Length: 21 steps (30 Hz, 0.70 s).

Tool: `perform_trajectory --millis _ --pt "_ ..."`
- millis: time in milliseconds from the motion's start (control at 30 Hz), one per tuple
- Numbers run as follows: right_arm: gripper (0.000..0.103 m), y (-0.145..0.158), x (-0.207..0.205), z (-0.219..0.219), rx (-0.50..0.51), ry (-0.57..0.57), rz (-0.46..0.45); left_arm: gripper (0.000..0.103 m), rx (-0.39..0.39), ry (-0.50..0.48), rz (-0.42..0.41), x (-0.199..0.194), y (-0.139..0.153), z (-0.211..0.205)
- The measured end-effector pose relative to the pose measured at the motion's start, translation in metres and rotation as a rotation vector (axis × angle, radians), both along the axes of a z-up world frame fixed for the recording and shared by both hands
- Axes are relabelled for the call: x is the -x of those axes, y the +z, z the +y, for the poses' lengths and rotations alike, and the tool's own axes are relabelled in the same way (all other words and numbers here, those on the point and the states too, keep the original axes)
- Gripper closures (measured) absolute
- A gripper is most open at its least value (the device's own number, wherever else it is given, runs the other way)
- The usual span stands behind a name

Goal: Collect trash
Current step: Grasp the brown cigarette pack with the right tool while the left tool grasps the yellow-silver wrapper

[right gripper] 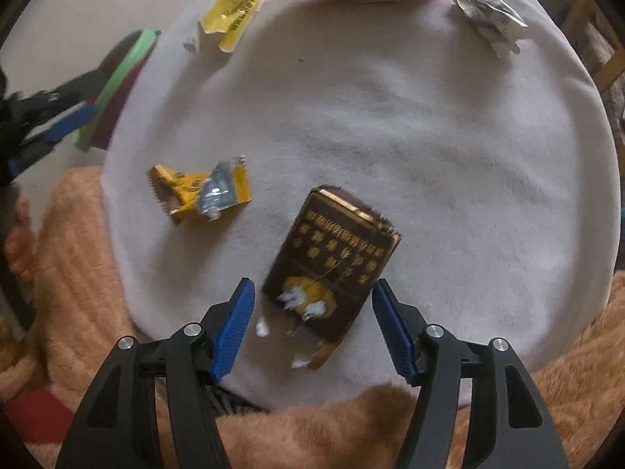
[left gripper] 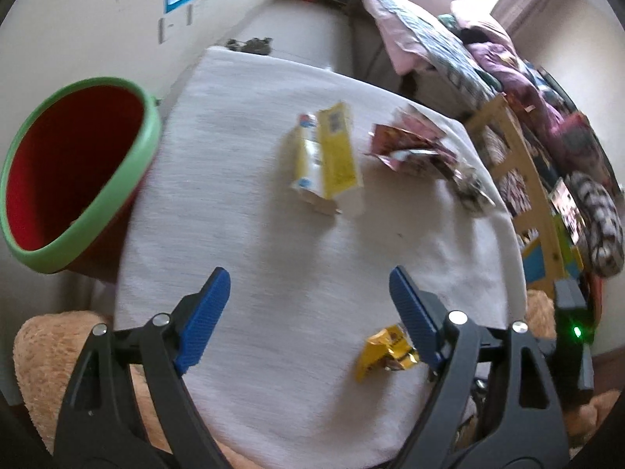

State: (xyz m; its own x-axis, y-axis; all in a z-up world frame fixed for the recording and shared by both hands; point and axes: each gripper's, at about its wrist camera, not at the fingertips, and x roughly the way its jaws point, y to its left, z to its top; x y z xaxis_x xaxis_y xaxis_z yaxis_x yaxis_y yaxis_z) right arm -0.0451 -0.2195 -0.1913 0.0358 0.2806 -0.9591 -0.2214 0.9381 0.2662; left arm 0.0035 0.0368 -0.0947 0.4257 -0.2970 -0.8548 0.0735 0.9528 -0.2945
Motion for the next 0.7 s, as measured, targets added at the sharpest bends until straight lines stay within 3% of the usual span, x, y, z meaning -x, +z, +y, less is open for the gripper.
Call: perform_trajectory --millis 100,200,233,467,600,667,700 --pt "0.057 0.007 -0.005 0.005 -0.009 0.036 -0.069 0.021 0.005 -0.066 -0.004 0.005 0.001 -0.009" --pt "0.078 0.019 -0.019 0.002 0.006 0.023 -0.144 0.021 0.019 -0.143 0.004 0.012 0.000 -0.017" --pt "0.093 0.020 -0.025 -0.001 0.026 0.016 -0.162 0.021 0.029 -0.180 0.012 0.014 -0.002 -0.022" --pt "0.088 0.033 -0.044 -0.028 -0.023 -0.095 -0.204 0.021 -0.011 -0.446 0.057 0.033 -0.017 -0.074" --pt "0.073 0.031 -0.040 -0.040 -0.021 -0.133 -0.201 0.021 -0.087 -0.508 0.095 0.034 -0.038 -0.099" --pt "0.072 0.030 -0.039 -0.044 -0.029 -0.150 -0.187 0.030 -0.126 -0.519 0.103 0.034 -0.047 -0.107" --pt "0.071 0.029 -0.037 -0.045 -0.032 -0.154 -0.183 0.043 -0.142 -0.520 0.116 0.033 -0.052 -0.110"
